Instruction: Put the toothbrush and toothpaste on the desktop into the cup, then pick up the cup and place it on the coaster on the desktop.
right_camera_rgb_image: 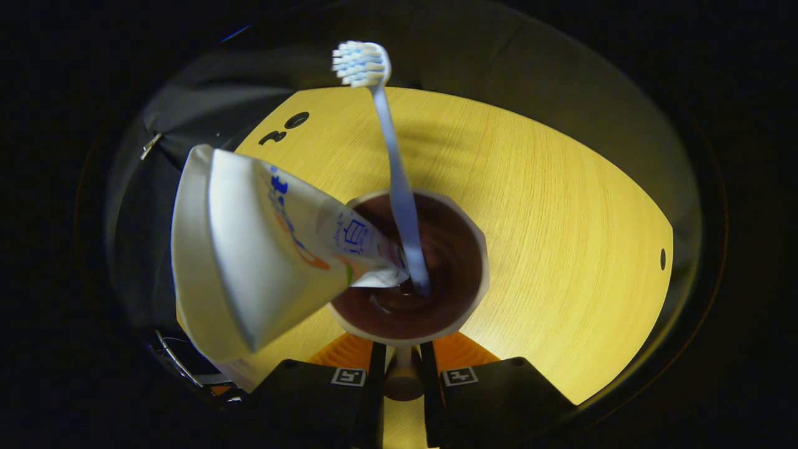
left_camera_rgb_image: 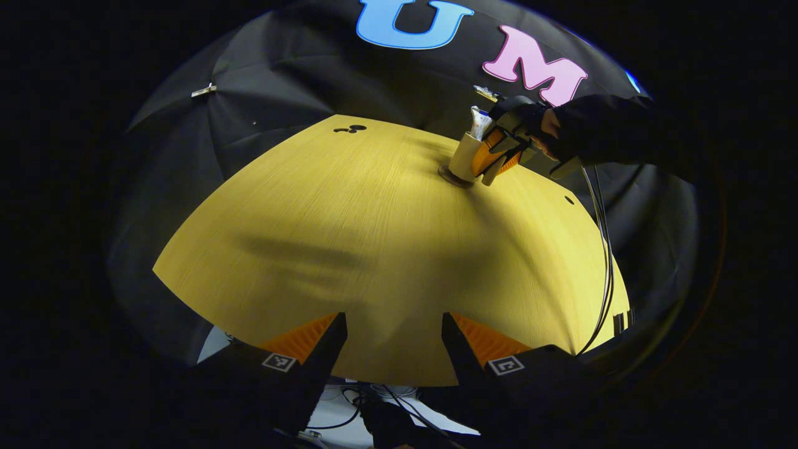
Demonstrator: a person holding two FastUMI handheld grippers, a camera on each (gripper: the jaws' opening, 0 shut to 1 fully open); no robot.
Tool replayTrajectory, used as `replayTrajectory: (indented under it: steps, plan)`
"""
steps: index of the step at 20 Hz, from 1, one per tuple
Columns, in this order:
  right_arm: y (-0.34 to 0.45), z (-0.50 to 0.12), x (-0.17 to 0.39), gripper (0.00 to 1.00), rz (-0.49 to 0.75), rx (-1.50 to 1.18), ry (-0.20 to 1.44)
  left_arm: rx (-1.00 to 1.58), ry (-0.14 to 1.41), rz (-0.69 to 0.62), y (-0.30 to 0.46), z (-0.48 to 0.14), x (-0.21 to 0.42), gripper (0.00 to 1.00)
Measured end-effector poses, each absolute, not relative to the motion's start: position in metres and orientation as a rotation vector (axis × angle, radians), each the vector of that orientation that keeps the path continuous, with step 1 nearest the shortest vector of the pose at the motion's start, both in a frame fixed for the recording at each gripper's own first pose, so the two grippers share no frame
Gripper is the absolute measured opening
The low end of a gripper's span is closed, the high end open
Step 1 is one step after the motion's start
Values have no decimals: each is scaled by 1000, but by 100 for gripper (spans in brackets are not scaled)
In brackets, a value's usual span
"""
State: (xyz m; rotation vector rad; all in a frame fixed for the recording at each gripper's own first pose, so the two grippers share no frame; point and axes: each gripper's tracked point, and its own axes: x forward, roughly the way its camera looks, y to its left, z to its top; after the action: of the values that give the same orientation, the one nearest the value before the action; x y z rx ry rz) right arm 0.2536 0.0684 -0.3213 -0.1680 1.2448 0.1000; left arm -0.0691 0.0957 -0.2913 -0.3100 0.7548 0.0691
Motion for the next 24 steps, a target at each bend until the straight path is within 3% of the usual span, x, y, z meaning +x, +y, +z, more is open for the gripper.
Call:
replayTrajectory:
  steps: [3,4,5,7,8,10,11,15,18,24]
  plan:
    - [69,-322,252,30,94,-180,1253,-311,762,76,96,-293,-75,95]
    - [68,-323,251,24,97,-182,1260,-313,766,78,97,-294,-76,96]
    - [67,-322,251,30,94,-190,1260,-314,769,80,98,-295,-76,96]
    - [64,-323,253,30,100,-201,1253,-311,772,85,100,-294,-75,95]
    - [64,-323,253,30,105,-205,1250,-305,771,86,99,-295,-75,100]
    - [64,-322,252,27,120,-198,1243,-297,768,84,100,-293,-73,96]
    - [67,-319,252,35,128,-186,1233,-295,768,82,99,-292,-71,96]
    - [64,-297,253,93,131,-141,1180,-276,767,57,93,-288,-64,95]
    - [56,-274,240,99,138,-119,1151,-251,752,21,84,-279,-53,96]
    - [52,-202,193,99,201,-49,968,-188,715,-82,54,-253,-27,96]
